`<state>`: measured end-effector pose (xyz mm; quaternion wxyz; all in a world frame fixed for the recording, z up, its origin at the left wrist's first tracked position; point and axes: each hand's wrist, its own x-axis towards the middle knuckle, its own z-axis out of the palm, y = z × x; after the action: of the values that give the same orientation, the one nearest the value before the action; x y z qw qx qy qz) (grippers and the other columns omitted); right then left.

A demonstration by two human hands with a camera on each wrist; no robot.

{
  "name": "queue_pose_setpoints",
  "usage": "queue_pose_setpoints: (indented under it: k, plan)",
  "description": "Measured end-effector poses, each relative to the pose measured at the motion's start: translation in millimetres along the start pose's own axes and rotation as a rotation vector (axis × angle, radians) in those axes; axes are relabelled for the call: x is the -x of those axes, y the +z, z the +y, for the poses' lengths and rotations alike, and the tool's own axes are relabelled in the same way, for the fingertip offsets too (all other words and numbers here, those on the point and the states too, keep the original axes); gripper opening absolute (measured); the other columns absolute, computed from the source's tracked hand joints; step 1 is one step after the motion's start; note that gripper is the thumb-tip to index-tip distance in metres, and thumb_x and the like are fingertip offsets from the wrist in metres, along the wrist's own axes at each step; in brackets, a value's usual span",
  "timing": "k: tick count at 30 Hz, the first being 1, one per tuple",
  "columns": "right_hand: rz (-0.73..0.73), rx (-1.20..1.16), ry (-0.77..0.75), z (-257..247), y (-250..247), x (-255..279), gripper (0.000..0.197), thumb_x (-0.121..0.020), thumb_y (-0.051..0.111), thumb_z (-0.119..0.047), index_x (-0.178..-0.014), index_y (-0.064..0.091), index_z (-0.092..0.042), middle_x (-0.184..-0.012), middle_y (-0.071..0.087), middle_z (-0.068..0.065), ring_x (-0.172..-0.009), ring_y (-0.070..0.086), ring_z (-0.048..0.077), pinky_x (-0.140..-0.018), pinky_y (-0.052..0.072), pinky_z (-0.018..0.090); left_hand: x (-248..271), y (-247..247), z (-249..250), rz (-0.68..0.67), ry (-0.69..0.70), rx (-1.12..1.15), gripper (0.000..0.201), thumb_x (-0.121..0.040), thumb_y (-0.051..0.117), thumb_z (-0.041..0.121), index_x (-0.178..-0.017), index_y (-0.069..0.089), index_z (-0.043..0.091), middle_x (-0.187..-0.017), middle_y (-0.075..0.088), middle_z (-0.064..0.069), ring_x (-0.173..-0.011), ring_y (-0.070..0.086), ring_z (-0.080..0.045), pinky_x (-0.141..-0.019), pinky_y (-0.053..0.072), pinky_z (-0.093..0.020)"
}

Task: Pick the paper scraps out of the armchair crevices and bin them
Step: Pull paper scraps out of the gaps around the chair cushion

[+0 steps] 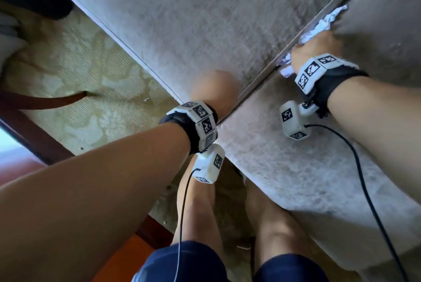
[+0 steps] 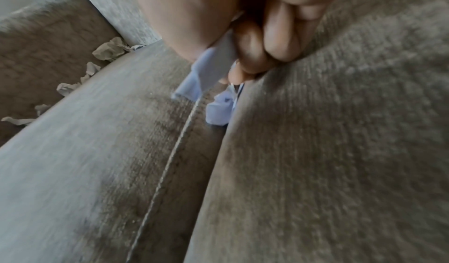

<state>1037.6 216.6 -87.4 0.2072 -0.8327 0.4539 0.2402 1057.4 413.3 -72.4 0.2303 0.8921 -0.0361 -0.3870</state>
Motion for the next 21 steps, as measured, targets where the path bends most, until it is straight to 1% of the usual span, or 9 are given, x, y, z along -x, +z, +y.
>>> queue_pose_setpoints:
  k: [3,5,8,10,12,14,17,19,21]
  plan:
    - [0.003,-0.053,0.015,-2,-2,0,0.043,-0.093,0.050,-0.020,-0.131,0.047,0.000,-0.135,0.048,0.023,-0.123,0.048,0.036,-0.097,0.040,0.039,-3,-1,0,-0.024,-0.005,0.018,0.043,-0.067,0.031,0.033,-0.073,0.067,0.010,-0.076,0.072,-0.005,-0.071,0.066,-0.032,-0.064,0.058,-0.039]
    - [-0.003,-0.030,0.011,-2,-3,-1,0.043,-0.094,0.050,-0.021,-0.132,0.047,-0.002,-0.136,0.049,0.022,-0.124,0.049,0.035,-0.095,0.040,0.036,-6,-2,1,-0.029,0.005,0.006,0.039,-0.068,0.032,0.031,-0.071,0.064,0.009,-0.076,0.071,-0.003,-0.070,0.066,-0.030,-0.062,0.058,-0.038]
    - [0.019,-0.074,0.068,4,-8,-1,0.042,-0.093,0.050,-0.028,-0.129,0.051,-0.006,-0.128,0.058,0.016,-0.112,0.058,0.032,-0.076,0.038,0.028,-11,-2,11,-0.043,0.030,-0.049,0.027,-0.075,0.038,0.026,-0.067,0.060,0.012,-0.068,0.066,-0.003,-0.069,0.065,-0.029,-0.063,0.058,-0.038]
    - [0.026,-0.110,0.059,11,-10,0,0.038,-0.091,0.050,-0.032,-0.115,0.062,-0.005,-0.116,0.064,0.016,-0.103,0.061,0.034,-0.071,0.037,0.028,-16,0,21,-0.045,0.044,-0.089,0.024,-0.078,0.042,0.030,-0.068,0.060,0.018,-0.074,0.068,-0.001,-0.076,0.065,-0.027,-0.070,0.058,-0.037]
    - [0.030,-0.136,0.039,21,-11,2,0.035,-0.089,0.051,-0.032,-0.103,0.067,-0.004,-0.108,0.067,0.015,-0.098,0.063,0.034,-0.069,0.039,0.028,-21,4,34,-0.053,0.073,-0.130,0.019,-0.080,0.047,0.035,-0.077,0.064,0.026,-0.087,0.071,-0.002,-0.087,0.064,-0.027,-0.078,0.056,-0.034]
    - [0.064,-0.150,0.050,31,-14,6,0.033,-0.087,0.053,-0.030,-0.103,0.067,-0.004,-0.108,0.067,0.016,-0.099,0.062,0.034,-0.071,0.042,0.029,-25,10,49,-0.058,0.121,-0.177,0.016,-0.083,0.053,0.038,-0.091,0.066,0.033,-0.096,0.071,-0.003,-0.093,0.063,-0.029,-0.080,0.053,-0.034]
    - [0.094,-0.207,0.060,46,-18,10,0.028,-0.083,0.053,-0.024,-0.096,0.068,-0.005,-0.099,0.068,0.017,-0.094,0.061,0.036,-0.069,0.042,0.031,-31,23,71,-0.056,0.188,-0.236,0.026,-0.084,0.059,0.045,-0.109,0.063,0.038,-0.105,0.070,0.001,-0.095,0.063,-0.027,-0.080,0.051,-0.032]
    - [0.084,-0.250,0.065,56,-21,13,0.026,-0.081,0.054,-0.023,-0.093,0.068,-0.006,-0.092,0.069,0.016,-0.088,0.062,0.035,-0.064,0.036,0.027,-37,32,83,-0.058,0.230,-0.284,0.031,-0.082,0.061,0.042,-0.114,0.060,0.040,-0.109,0.070,0.003,-0.098,0.064,-0.026,-0.083,0.052,-0.032]
    - [0.068,-0.293,0.051,63,-25,18,0.025,-0.079,0.057,-0.023,-0.091,0.068,-0.004,-0.086,0.069,0.016,-0.083,0.064,0.033,-0.062,0.037,0.027,-41,40,93,-0.068,0.257,-0.341,0.034,-0.082,0.063,0.040,-0.116,0.059,0.042,-0.109,0.069,0.003,-0.098,0.063,-0.025,-0.083,0.053,-0.033]
